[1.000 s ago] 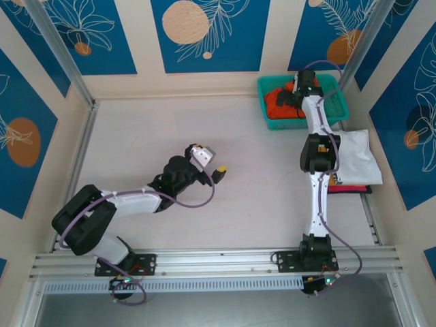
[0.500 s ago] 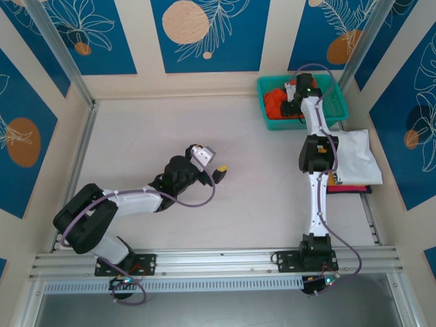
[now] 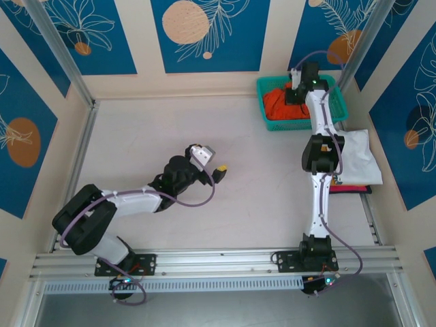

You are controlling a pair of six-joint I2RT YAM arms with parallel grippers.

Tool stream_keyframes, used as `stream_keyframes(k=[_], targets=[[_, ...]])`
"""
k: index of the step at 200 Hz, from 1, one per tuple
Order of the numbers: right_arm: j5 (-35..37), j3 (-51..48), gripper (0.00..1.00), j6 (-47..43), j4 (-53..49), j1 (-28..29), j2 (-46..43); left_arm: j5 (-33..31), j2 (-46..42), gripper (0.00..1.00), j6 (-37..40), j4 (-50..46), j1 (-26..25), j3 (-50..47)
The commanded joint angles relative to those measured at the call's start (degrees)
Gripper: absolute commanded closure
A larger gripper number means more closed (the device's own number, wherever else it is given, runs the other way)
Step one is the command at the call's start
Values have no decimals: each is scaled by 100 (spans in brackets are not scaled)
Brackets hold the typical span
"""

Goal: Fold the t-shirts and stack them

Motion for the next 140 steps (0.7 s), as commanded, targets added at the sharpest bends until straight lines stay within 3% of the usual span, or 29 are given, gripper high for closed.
stream_keyframes(k=[1,46,89,140], targets=[[-377,143,100,245,542,163,-926,-111,-216,0,-220,365,-53,-9],[-518,158,100,308,677,527,-1919,-103,-389,0,-333,415,-54,-88],[-796,-427,100,333,1072,1100,-3023,-347,-791,0,-426,416,-33,-338],[-1478,-492,100,429,948,1861,-3450,-611,-1350,0,-422,8,30,-491]])
